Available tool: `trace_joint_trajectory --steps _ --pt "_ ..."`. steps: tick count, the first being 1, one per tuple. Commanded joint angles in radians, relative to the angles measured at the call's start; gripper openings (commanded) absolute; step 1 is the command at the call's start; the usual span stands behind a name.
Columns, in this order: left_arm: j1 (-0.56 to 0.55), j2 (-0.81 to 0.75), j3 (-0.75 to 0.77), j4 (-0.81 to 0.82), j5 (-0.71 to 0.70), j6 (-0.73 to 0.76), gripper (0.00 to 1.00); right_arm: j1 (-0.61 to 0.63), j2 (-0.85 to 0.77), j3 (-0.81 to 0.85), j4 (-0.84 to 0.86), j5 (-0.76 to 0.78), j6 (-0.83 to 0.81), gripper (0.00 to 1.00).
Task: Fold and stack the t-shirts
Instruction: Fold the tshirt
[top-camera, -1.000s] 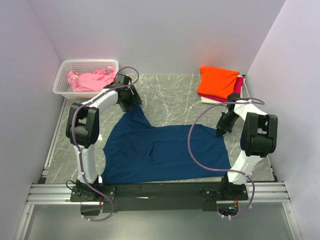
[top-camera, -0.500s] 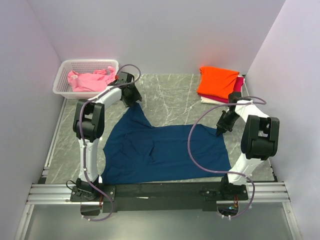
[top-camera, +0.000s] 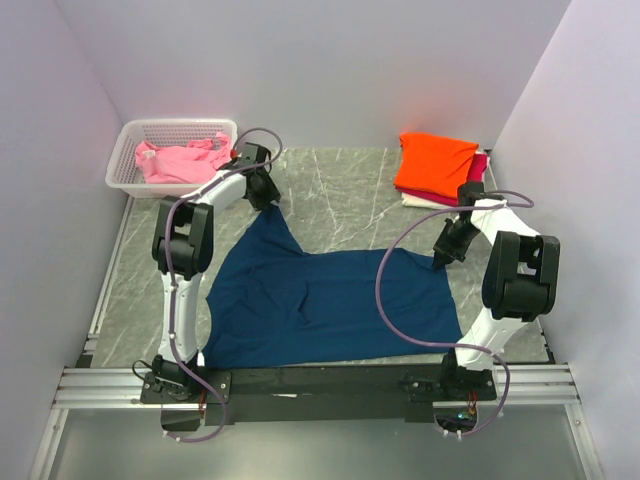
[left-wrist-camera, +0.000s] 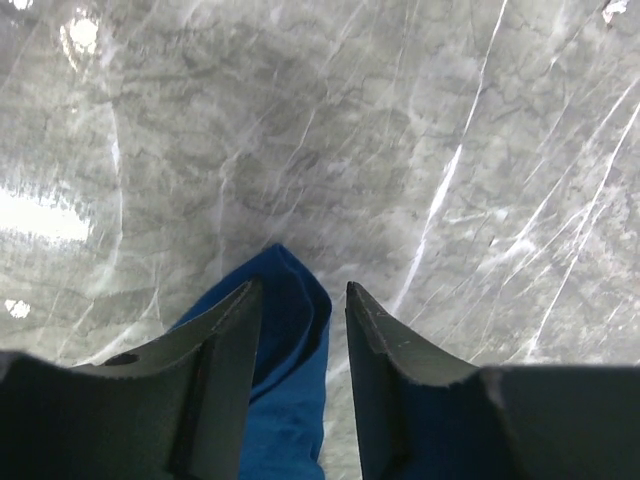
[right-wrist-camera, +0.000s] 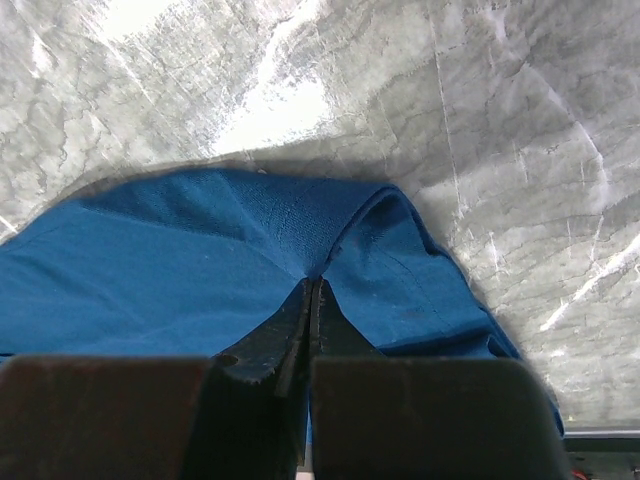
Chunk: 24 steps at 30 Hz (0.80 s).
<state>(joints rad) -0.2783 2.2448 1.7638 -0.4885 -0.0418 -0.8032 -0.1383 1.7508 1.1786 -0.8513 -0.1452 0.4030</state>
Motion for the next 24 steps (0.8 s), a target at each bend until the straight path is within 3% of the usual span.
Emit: trace_joint_trajectory --steps 1,8,16,19,24 --pt "-0.001 0.027 0.049 -0.024 -0.023 0.004 0.44 -0.004 -0.017 0.036 -0.006 -0.005 0.008 0.0" --pt "-0.001 0.05 0.069 -0.08 -0.052 0.016 0.33 -0.003 -0.02 0.033 0.003 -0.014 0.017 0.0" --pt "-0.018 0.053 0.063 -0.127 -0.105 0.053 0.31 -0.004 -0.019 0.026 0.018 -0.033 0.023 0.0" --pt "-0.03 0.061 0.057 -0.139 -0.119 0.067 0.25 -0.004 -0.017 0.026 0.017 -0.033 0.02 0.0" --pt "-0.035 0.079 0.042 -0.148 -0.119 0.075 0.06 -0.004 -0.019 0.033 0.017 -0.034 0.016 0.0"
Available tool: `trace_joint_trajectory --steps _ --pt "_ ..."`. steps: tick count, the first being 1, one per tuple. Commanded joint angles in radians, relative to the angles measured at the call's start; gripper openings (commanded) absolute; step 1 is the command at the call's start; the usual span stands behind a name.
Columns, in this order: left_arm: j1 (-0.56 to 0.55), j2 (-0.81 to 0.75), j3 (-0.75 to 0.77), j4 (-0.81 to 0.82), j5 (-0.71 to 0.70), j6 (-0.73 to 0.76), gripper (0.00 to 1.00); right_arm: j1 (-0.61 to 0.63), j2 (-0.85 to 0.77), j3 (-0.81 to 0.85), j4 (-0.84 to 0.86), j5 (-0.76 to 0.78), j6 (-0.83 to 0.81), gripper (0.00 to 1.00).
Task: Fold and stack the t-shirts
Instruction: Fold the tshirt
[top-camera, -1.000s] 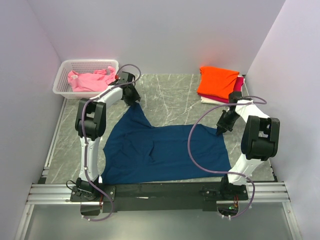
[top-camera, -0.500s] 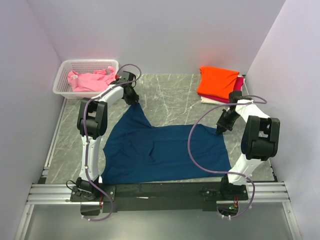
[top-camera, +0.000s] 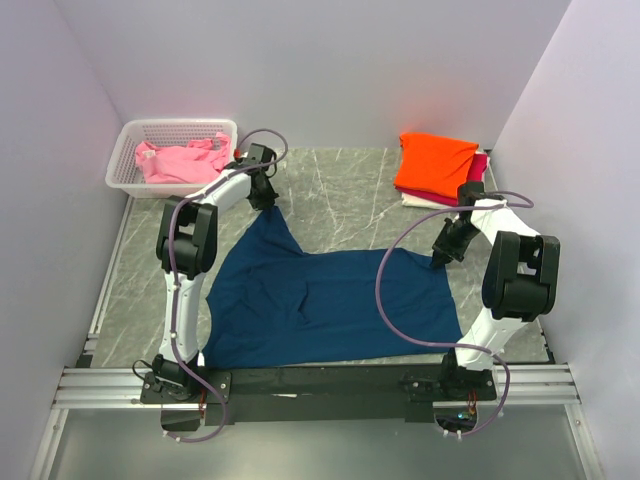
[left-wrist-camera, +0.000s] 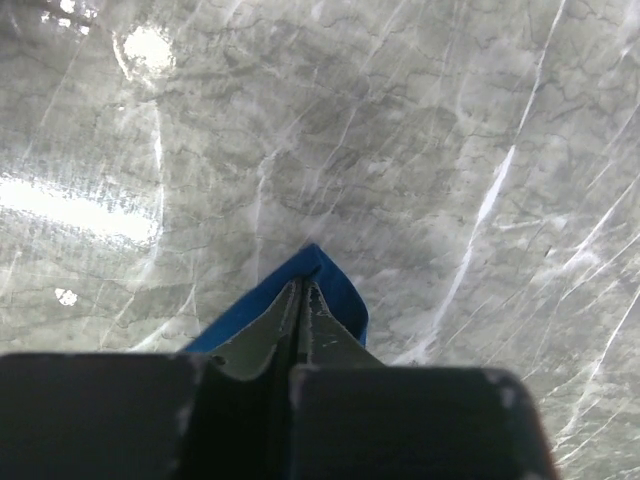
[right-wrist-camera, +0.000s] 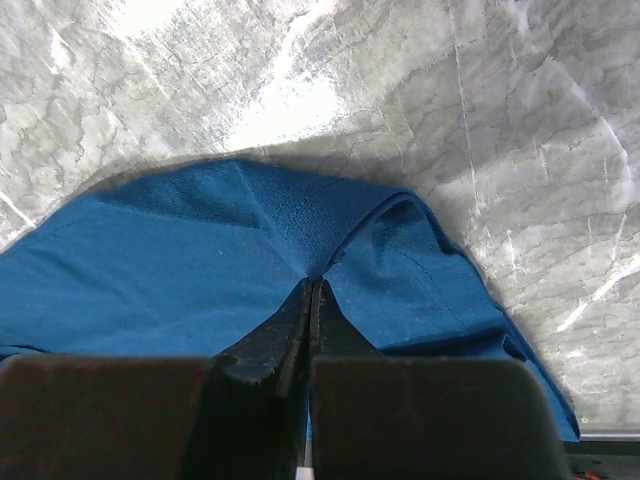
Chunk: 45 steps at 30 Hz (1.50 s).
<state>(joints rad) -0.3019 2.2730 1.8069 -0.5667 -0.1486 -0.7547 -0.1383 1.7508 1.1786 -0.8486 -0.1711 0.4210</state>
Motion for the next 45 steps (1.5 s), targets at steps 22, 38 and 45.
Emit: trace_joint_trajectory --steps 22,38,45 --pt "0.02 -0.001 0.167 0.044 0.075 0.023 0.0 -0.014 0.064 0.22 -0.02 -0.001 0.01 0.0" --pt "0.106 0.056 0.414 0.159 0.218 0.019 0.0 -0.017 0.297 0.575 -0.079 -0.031 0.047 0.0" --pt "0.116 -0.1 0.242 0.143 0.241 0.019 0.0 -0.021 0.325 0.627 -0.076 -0.064 0.039 0.0"
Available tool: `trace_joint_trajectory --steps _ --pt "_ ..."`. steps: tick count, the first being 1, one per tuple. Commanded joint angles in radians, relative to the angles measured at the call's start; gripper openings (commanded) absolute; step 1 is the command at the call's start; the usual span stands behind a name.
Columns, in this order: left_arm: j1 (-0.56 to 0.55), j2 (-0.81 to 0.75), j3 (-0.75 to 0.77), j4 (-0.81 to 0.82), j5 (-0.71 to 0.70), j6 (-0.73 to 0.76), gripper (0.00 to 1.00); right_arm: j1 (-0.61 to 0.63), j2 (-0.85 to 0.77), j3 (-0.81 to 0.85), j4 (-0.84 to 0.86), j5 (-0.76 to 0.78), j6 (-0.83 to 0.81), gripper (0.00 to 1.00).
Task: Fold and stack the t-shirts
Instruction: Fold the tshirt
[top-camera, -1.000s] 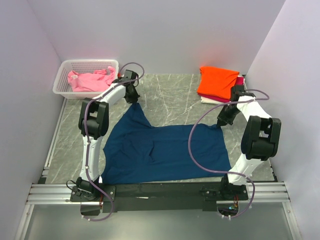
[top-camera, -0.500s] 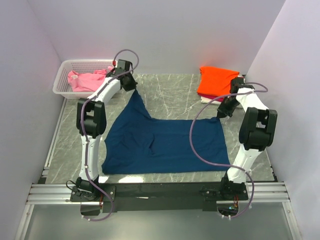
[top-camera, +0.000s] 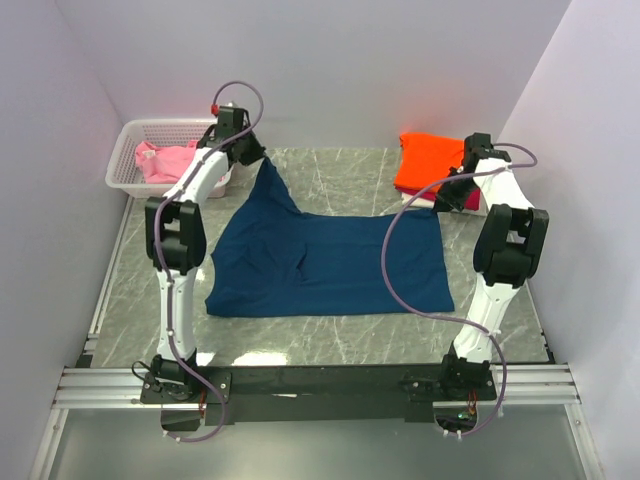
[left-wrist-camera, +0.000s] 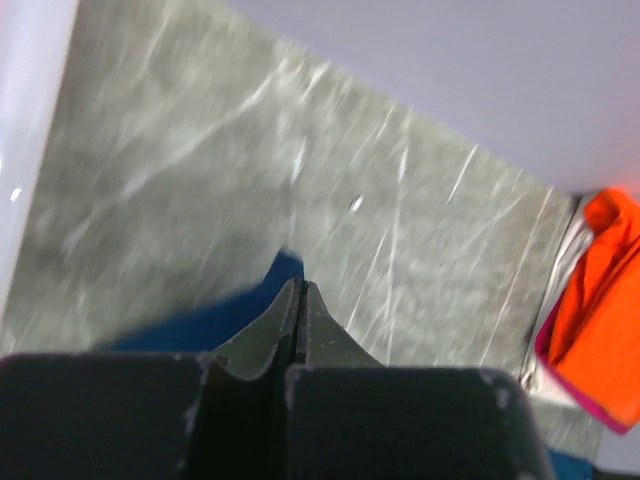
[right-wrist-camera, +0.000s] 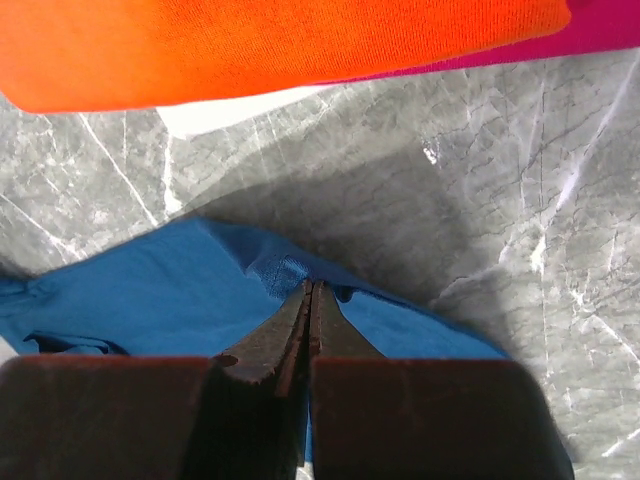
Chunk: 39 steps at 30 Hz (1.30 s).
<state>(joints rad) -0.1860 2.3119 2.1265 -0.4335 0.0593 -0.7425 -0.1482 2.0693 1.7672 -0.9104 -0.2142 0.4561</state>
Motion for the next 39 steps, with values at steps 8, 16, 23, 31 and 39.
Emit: trace_joint_trajectory --steps 8,16,23,31,39 --pt "0.0 -0.402 -0.451 -0.028 0.048 -0.11 0.0 -0.017 -0.074 -0.09 0.028 -0.021 -0.03 0.0" --pt "0.0 -0.626 -0.706 -0.036 0.068 -0.182 0.0 -0.019 -0.144 -0.175 0.042 -0.016 -0.051 0.0" --pt "0.0 -0.787 -0.898 -0.066 0.019 -0.189 0.0 -0.021 -0.205 -0.241 0.045 -0.007 -0.06 0.0" --pt "0.0 -0.934 -0.997 -0.102 -0.006 -0.225 0.0 -0.022 -0.273 -0.313 0.031 0.024 -0.082 0.0" --pt "0.0 -1.079 -1.066 -0.151 -0.052 -0.274 0.0 -0.031 -0.327 -0.391 0.036 0.044 -0.097 0.0"
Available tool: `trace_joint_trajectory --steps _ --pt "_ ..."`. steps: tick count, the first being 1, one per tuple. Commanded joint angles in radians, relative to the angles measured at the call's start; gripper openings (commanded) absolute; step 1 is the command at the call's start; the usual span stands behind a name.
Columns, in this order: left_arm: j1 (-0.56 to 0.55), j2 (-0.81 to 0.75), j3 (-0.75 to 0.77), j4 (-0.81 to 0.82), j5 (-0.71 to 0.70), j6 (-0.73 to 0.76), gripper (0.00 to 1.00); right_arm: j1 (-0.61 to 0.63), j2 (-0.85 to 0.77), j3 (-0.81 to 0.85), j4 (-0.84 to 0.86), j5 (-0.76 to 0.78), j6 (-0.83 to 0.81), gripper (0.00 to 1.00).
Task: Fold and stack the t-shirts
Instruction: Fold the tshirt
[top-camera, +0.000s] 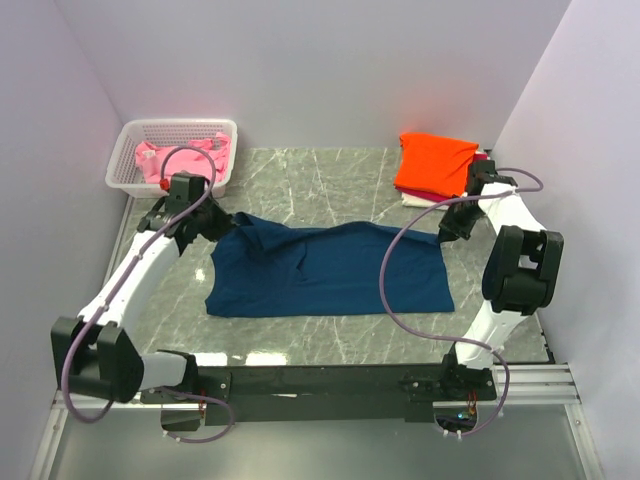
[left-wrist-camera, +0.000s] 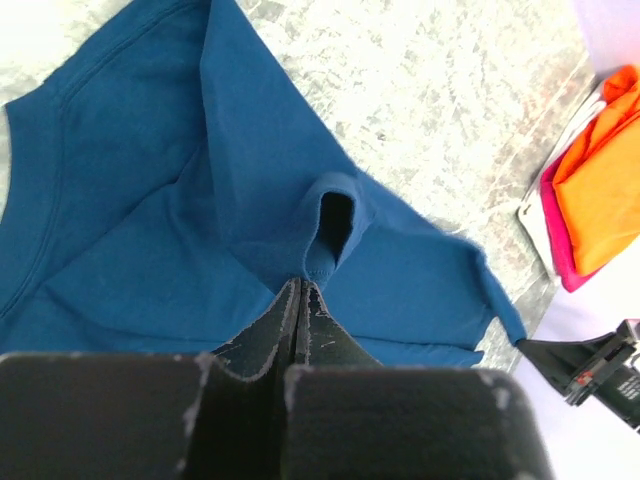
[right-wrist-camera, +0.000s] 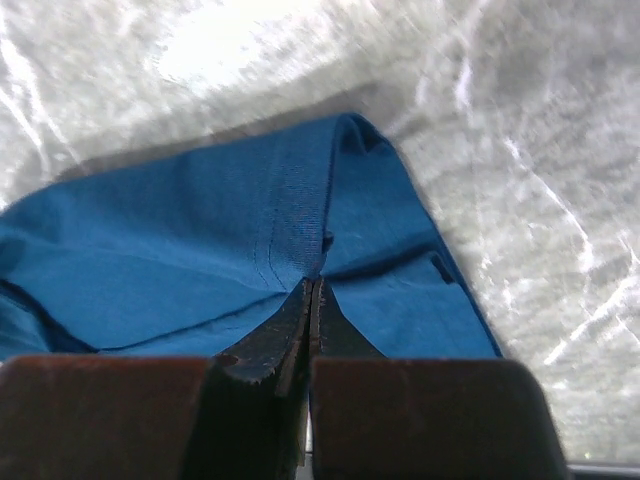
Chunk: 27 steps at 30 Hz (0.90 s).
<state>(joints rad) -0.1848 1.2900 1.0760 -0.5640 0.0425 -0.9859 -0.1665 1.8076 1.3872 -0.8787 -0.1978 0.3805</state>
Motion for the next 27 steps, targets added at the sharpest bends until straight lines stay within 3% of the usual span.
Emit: trace_joint_trajectory --steps 1,27 --pt "-0.001 -0.066 -0.03 -0.023 -0.033 -0.034 0.0 -0.014 -0.068 -0.014 0.003 0.028 -0.023 0.0" --pt "-0.001 -0.373 -0.195 -0.151 -0.004 -0.175 0.0 -0.027 -0.174 -0.149 -0.016 0.08 -0.057 0.0"
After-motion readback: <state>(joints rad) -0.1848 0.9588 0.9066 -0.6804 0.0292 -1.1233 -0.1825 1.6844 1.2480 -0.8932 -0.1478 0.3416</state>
